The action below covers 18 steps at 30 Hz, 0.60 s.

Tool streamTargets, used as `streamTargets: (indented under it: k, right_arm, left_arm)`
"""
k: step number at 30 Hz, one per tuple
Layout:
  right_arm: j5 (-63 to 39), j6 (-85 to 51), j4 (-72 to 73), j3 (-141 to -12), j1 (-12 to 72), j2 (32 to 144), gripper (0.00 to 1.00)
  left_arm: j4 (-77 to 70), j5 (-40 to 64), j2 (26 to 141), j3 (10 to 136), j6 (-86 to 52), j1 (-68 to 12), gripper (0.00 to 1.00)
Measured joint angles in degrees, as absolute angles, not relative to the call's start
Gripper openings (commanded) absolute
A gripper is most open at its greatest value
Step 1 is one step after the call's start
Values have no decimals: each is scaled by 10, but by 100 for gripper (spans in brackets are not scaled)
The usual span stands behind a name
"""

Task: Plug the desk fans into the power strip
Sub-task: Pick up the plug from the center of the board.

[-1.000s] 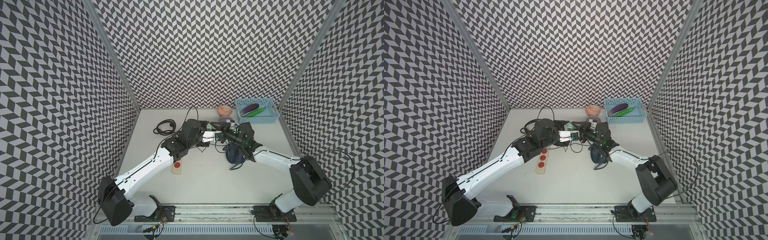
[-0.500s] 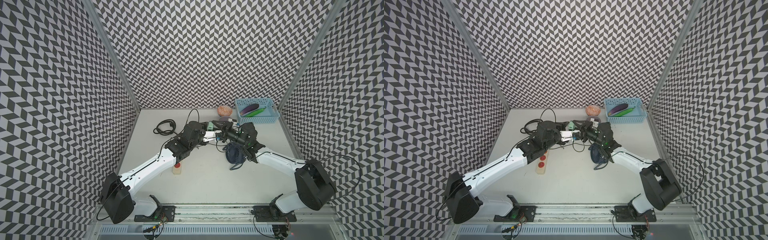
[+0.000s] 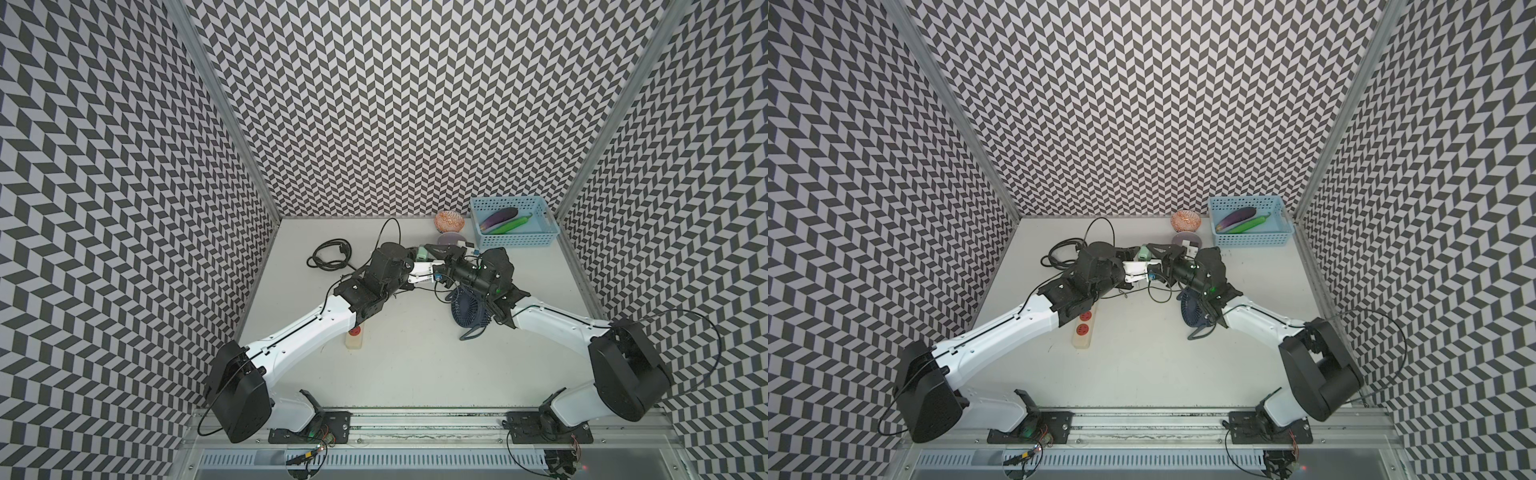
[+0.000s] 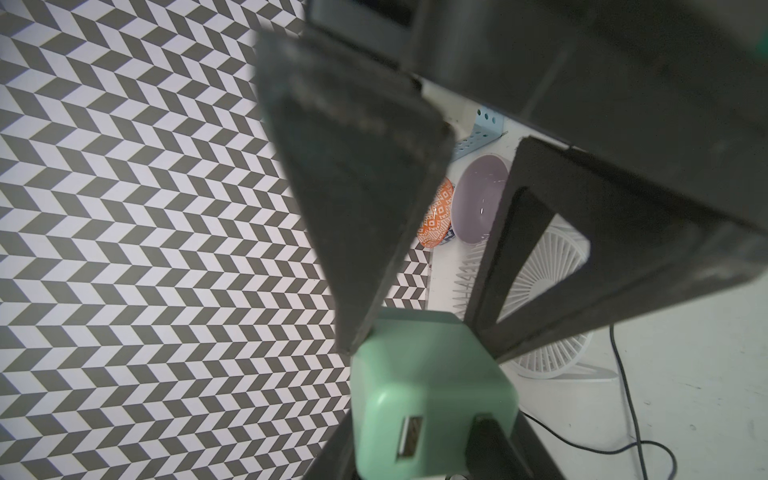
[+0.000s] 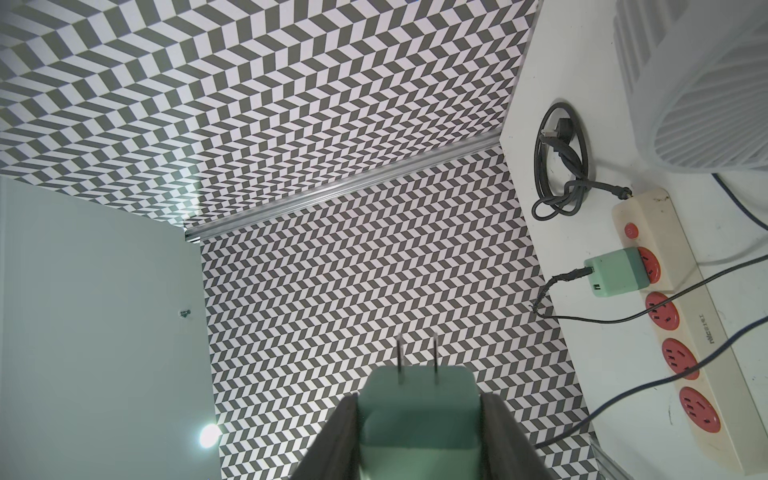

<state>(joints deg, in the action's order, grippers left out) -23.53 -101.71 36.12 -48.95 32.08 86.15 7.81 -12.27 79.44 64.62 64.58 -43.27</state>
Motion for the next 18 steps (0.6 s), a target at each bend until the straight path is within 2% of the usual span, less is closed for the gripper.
streamTargets:
  k: [4,7,9,14,16,18]
  right_arm:
    - [-232,-1017,360,-489,321,861,13]
    - [-226,-1022,364,-486,321,859,19]
    - [-222,-1022,368,-486,320,856,24]
    - [-220,-1013,367,-486,319,848,36]
    - [-222,-1009,367,-486,319,844,43]
    - [-224,-1002,368,-486,316,839,46]
  left_arm:
    - [77,-123,799,647,643,-433,43]
    - [80,-124,800,647,632,-433,28]
    - [80,-123,802,647,625,-434,22]
    - [82,-105,803,648,601,-426,16]
    - [87,-88,803,651,587,-416,15]
    - [98,-63,803,661,569,-402,15]
